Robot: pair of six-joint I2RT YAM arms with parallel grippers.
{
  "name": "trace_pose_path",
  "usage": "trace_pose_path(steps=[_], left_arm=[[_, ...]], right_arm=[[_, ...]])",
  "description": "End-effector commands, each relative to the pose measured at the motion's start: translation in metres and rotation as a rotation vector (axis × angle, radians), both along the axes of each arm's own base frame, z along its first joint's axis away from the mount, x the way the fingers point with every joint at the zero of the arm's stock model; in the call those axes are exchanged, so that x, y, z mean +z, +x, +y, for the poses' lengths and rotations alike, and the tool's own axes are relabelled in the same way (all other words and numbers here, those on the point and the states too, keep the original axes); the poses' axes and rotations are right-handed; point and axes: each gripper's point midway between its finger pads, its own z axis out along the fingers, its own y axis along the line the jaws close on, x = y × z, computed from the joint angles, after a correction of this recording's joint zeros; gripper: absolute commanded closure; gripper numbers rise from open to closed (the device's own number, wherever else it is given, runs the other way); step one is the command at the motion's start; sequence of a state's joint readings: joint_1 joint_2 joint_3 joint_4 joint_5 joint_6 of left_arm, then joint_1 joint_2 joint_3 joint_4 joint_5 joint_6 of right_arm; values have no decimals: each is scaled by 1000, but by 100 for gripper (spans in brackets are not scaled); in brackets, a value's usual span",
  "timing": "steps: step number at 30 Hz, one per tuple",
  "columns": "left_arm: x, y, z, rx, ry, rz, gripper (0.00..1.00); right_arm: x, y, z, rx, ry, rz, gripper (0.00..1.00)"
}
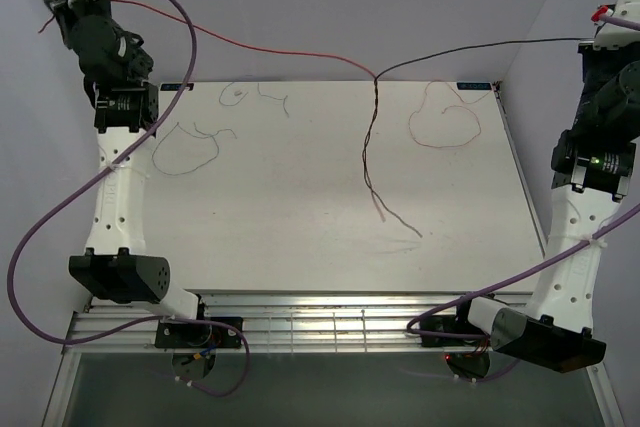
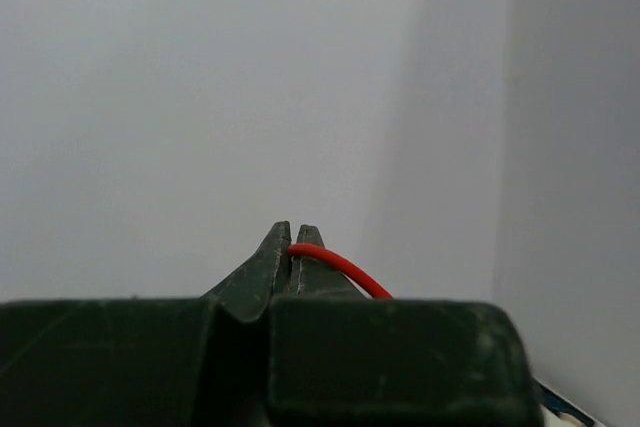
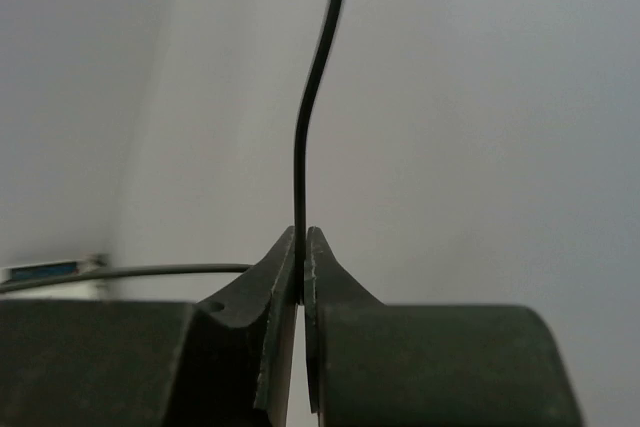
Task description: Untangle the cables
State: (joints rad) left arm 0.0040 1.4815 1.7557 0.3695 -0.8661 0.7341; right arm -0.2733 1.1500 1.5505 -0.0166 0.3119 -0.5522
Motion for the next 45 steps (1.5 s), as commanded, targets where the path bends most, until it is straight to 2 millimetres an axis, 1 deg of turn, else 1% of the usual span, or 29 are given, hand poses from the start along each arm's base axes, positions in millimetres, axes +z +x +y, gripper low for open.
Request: trace_pose_path(steps=[1,2,3,4,5,6,7,8,10,11,12,13,14,15,16,17,19,20,21,22,23,24,26,27,28,30,31,33,45], left_arm=[[4,53,-89,-607,-151,46,100],[-4,65,-128,-840,-268,28,100],[-10,70,-159,-1008,-297,57,100],[-10,64,-217,-1324,-277,115,100],[-1,57,-241,-1459,-331,94,100],[-5,60,-258,-1551,-352,121,100],[10,48,-273,-1647,-337,110,100],[13,48,-274,-1656,-359,101,100],[21,54,-262,-1588,-365,59,100],[28,58,-244,-1484,-377,12,100],[31,59,-232,-1416,-361,-7,100],[38,55,-220,-1351,-349,-36,100],[39,59,-191,-1195,-362,-87,100],[40,58,-170,-1078,-349,-114,100],[43,53,-150,-974,-335,-144,100],[50,44,-112,-771,-332,-235,100],[35,40,-73,-534,-250,-183,100],[43,32,-58,-457,-218,-226,100],[28,31,-42,-365,-213,-197,100],[26,24,-28,-286,-155,-157,100],[39,6,-24,-255,-120,-219,100],[22,4,-6,-173,-111,-182,100],[23,-7,0,-122,-58,-168,100],[26,-17,3,-104,-43,-177,100],[20,-16,4,-92,-36,-163,100],[22,-21,6,-75,-19,-155,100],[19,-19,6,-69,-13,-144,100],[19,-21,8,-42,7,-140,100],[1,-21,22,31,50,-94,100]], right_arm=[[18,16,112,648,63,-4,92],[27,12,145,830,52,-23,92],[31,4,180,1042,162,-37,92],[23,-12,225,1332,151,39,92],[41,-30,246,1471,61,-18,92],[37,-46,270,1635,168,37,92],[40,-54,277,1686,156,30,92],[47,-62,280,1706,136,8,92],[58,-52,270,1610,155,-35,92],[72,-50,263,1532,152,-68,92],[65,-29,245,1402,275,-54,92],[67,-19,230,1291,234,-73,92],[67,-10,215,1186,254,-92,92],[63,2,185,1010,329,-109,92],[62,7,168,912,309,-119,92],[61,9,151,819,318,-137,92],[58,10,112,605,333,-159,92],[59,7,97,519,306,-161,92],[57,6,72,385,313,-173,92],[64,-1,61,318,300,-189,92],[63,-5,48,239,259,-166,92],[58,-10,24,96,264,-168,92],[60,-19,2,-43,186,-140,92],[62,-35,-9,-134,177,-168,92],[50,-32,-16,-177,159,-141,92],[58,-49,-23,-260,98,-158,92],[47,-45,-27,-286,81,-131,92],[52,-56,-30,-330,42,-150,92],[40,-53,-37,-393,-38,-110,92]])
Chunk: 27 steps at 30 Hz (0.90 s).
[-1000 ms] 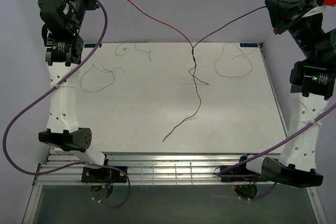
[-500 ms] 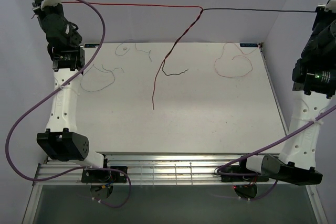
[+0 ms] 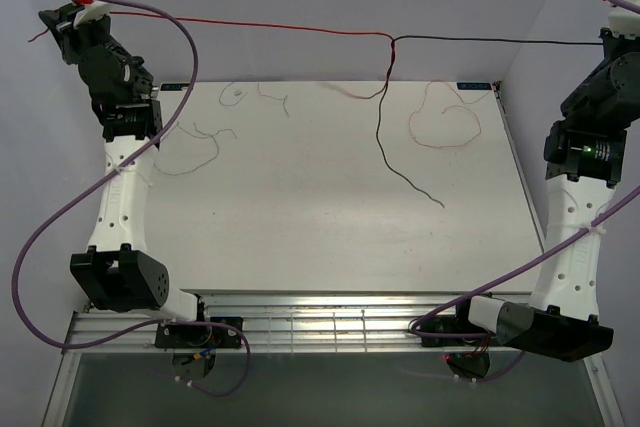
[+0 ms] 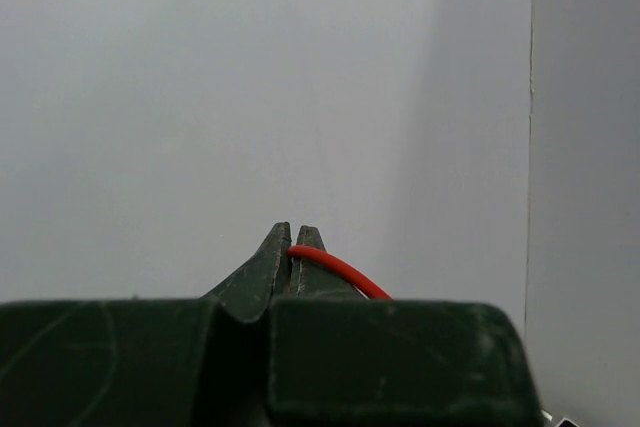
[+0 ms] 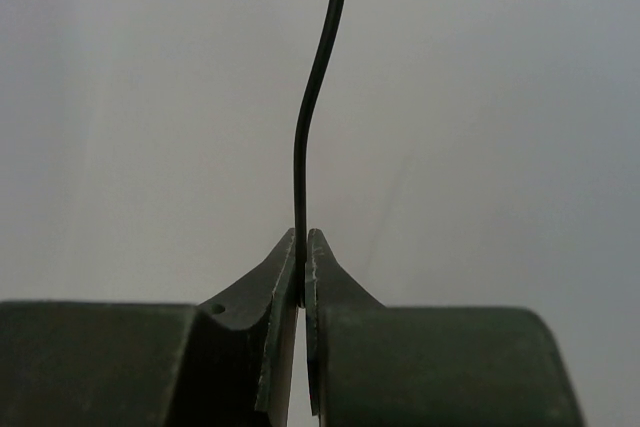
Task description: Untangle the cables
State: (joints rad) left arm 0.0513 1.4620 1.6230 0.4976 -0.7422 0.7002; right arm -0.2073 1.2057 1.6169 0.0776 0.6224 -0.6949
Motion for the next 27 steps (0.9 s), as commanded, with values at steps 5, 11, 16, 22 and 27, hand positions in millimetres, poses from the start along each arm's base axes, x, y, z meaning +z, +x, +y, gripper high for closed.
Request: trace_pose_path(steps=[5,11,16,22,27], left_arm=[[13,-41,20,105,-10,-60,100],[12,-47,23,120,2,-57,100],[9,-43,23,118,6,-47,100],[10,-48,24,144,26,-48,100],[5,-47,27,155,47,-32,100]], right_arm=[[16,-28,-13,-122,-36,-59,92],[17,-31,-12,-125,-45,-64,92],[15,-33,-12,-128,-52,-58,92],[17,-36,-12,-143,-65,-57,92],[10,-38,-12,-161,-94,-37,92]])
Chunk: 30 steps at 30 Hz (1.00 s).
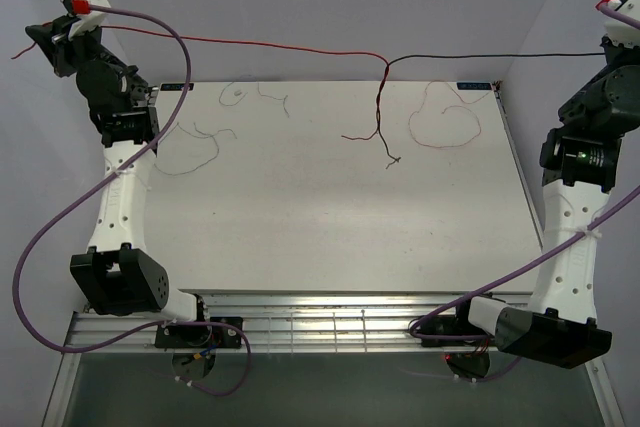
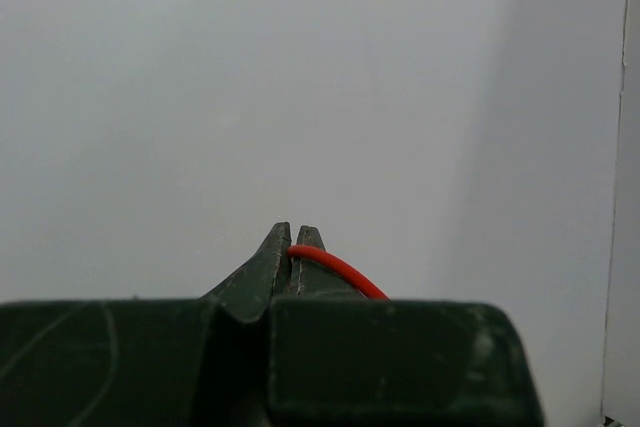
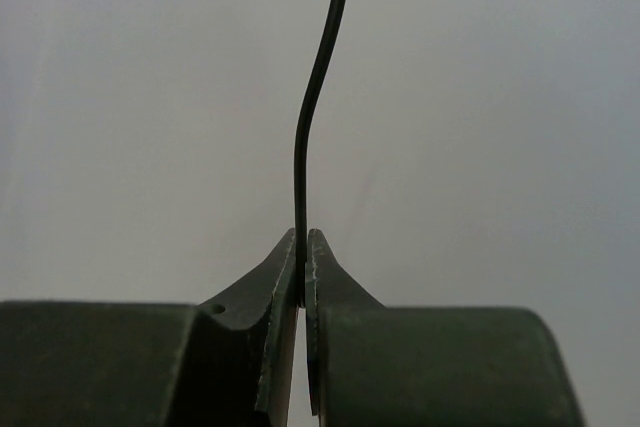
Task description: Untangle the cables
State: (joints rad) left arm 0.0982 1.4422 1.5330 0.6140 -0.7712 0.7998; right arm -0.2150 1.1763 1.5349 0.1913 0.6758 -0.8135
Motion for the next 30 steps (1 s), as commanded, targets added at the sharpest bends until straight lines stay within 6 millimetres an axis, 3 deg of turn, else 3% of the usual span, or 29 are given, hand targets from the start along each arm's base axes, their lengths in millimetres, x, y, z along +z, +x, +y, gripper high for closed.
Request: trace_pose_path(steps=[1,5,10,13,18,30], left_arm=[[17,-30,5,38,26,-63,100],[8,-25,22,65,25,-56,100],[-21,-8,51,118,2,3,100],[-24,-17,73,169,-43,-30,100],[-27,-20,82,174,-39,-15,100],[-46,-25,109,249,-47,15,100]], right_arm=[[11,-24,-3,-69,-47,-45,92],[11,-29,-7,-106,-84,-32,92],[-3,-31,-15,-178,-147,49,92],[-6,-27,-20,-189,-146,63,92],[-17,-10,-24,-179,-147,104,92],[-31,-4,-51,-224,-133,138,92]])
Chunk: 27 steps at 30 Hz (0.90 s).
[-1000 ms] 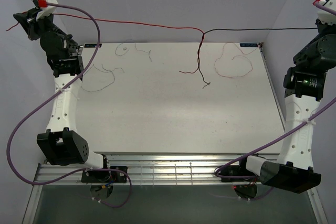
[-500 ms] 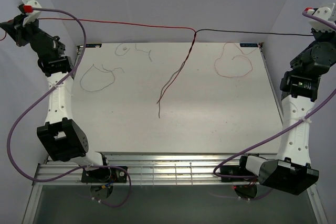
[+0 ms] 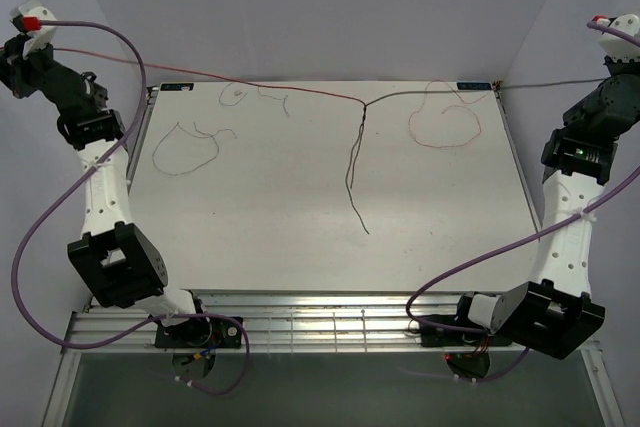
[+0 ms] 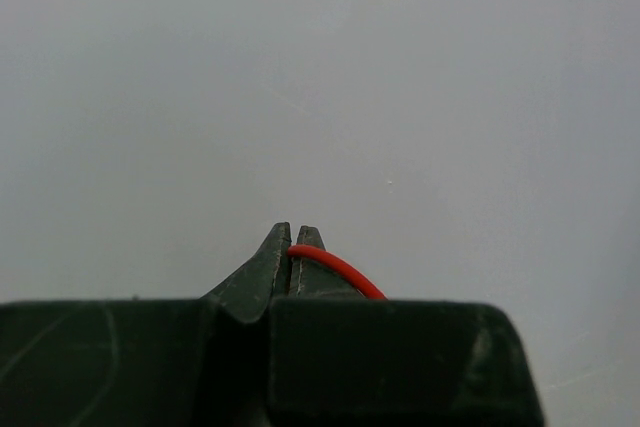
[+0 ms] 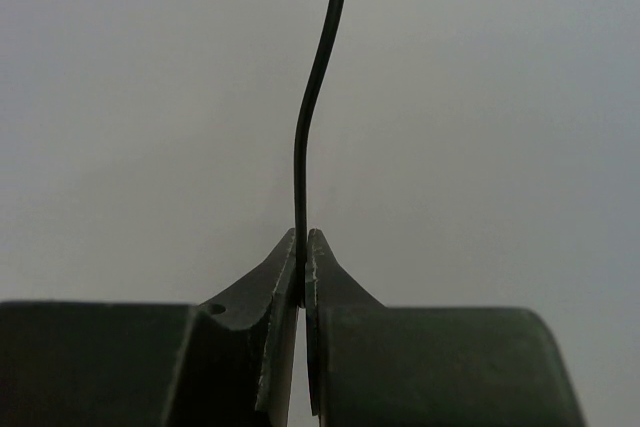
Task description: Untangle the cables
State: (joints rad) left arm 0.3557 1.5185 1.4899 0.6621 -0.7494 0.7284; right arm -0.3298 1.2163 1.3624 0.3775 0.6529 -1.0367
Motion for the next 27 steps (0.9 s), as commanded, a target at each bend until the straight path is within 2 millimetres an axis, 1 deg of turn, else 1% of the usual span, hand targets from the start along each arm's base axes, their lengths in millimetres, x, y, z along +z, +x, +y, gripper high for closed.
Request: trace_pose_path(steps=[1,4,6,7,9,12,15,17,19,25,27], left_arm=[[-10,-5,14,40,-20,6,100],[-10,-7,17,44,-26,-2,100],[-9,-7,17,39,-26,-6,100],[-11,-4,17,31,-31,-2,100],[-10,0,17,8,-45,0,100],[-10,-1,17,11,-44,0,100],[-10,-2,19,19,-37,3,100],[-11,-3,21,29,-35,7,100],[-14,-3,23,37,-31,9,100],[-26,-6,42,71,-53,19,100],[-28,-13,50,93,-56,16,100]], right_arm=[[10,-11,-10,-44,-15,-53,92],[7,-11,-16,-52,-9,-56,92],[6,-8,-16,-34,-9,-56,92],[4,-5,-16,-26,-5,-54,92],[6,-2,-15,-5,4,-65,92],[10,-2,-13,16,-10,-66,92],[6,-7,-21,-8,-9,-58,92],[2,-9,-22,-15,-33,-34,92],[-2,-19,-29,-66,-50,-27,92],[-3,-44,-46,-121,-74,-56,92],[-11,-47,-53,-133,-73,-45,92]])
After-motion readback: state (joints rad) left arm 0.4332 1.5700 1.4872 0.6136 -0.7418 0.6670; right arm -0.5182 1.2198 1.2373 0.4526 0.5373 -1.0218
